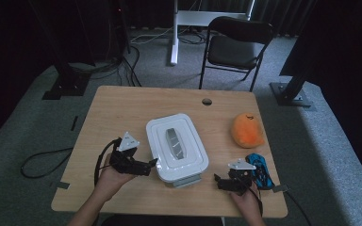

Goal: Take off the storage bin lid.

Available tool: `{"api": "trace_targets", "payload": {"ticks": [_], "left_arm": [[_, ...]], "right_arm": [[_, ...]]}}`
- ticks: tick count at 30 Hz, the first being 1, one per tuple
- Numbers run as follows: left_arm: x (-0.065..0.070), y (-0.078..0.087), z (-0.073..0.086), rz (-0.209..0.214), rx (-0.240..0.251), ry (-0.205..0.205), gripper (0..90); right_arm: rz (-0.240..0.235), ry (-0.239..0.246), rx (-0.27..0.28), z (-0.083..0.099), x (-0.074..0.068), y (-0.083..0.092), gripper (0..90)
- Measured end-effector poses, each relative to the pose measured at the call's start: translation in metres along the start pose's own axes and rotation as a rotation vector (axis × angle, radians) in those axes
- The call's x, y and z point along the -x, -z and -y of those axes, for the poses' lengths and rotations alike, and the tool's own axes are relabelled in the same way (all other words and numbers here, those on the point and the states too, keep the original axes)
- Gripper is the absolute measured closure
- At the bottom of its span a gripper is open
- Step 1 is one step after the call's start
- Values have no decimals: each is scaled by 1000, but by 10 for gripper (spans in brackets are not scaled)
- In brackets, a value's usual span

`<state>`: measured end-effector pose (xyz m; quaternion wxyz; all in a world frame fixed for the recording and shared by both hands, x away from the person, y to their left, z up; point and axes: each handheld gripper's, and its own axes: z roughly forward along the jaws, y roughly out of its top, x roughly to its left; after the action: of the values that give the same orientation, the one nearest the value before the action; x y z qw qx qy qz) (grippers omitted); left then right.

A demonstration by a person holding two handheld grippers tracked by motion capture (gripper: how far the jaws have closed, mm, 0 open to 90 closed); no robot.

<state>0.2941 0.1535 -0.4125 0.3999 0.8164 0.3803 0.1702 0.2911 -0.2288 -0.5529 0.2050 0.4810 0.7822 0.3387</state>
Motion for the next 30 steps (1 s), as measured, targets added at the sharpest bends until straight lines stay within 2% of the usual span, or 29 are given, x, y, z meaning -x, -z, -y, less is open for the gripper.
{"api": "trace_targets", "payload": {"ticks": [10, 19, 30], "left_arm": [[14, -10, -18, 24, 12, -23, 7], [25, -28, -30, 37, -15, -32, 7], [42, -49, -47, 21, -30, -50, 7]], "right_arm": [[4, -3, 0, 0, 0, 0, 119], [6, -6, 1, 1, -1, 1, 120], [7, -9, 0, 1, -1, 1, 120]]}}
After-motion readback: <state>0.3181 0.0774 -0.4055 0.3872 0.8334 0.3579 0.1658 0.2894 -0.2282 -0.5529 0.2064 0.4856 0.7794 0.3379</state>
